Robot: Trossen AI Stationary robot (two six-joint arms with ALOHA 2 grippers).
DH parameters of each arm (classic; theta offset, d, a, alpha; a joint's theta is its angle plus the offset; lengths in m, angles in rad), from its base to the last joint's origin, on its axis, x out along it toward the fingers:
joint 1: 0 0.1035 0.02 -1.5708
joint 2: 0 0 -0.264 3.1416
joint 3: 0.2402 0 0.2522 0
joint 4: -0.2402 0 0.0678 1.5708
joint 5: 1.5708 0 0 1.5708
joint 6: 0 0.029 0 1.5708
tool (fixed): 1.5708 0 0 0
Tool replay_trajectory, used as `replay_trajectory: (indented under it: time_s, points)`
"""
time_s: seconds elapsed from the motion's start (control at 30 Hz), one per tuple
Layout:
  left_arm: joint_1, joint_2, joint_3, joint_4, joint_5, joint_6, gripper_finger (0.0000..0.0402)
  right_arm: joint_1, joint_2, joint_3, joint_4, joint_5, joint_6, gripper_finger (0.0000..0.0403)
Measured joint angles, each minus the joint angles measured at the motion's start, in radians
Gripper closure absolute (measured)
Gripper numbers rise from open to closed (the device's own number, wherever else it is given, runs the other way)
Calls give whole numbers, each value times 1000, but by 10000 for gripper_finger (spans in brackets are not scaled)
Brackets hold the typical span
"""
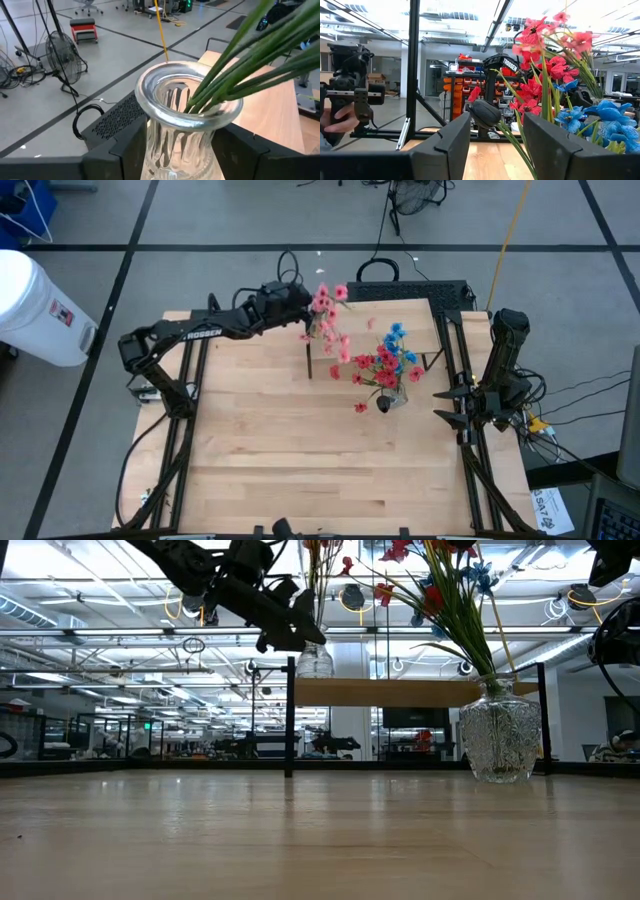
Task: Pick and place flowers into a vace then onto a shelf
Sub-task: Put the left transparent flower vase on the shelf, then put the transparent flower vase on the shelf
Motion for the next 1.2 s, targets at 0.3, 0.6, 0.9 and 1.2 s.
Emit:
replay_trajectory:
  time_s: [0.3, 0.6, 0.9, 1.2]
  points:
    - [-43, -1, -1, 33, -88, -13, 160, 0, 0, 0, 0, 0, 0, 226]
    - [-66, -29, -1, 25, -121, -16, 110, 0, 0, 0, 0, 0, 0, 229]
    - [-120, -124, -2, -136, -123, -15, 81, 0, 0, 0, 0, 0, 0, 225]
    - [-258, -156, -1, -207, -303, -29, 80, 0, 0, 0, 0, 0, 0, 225]
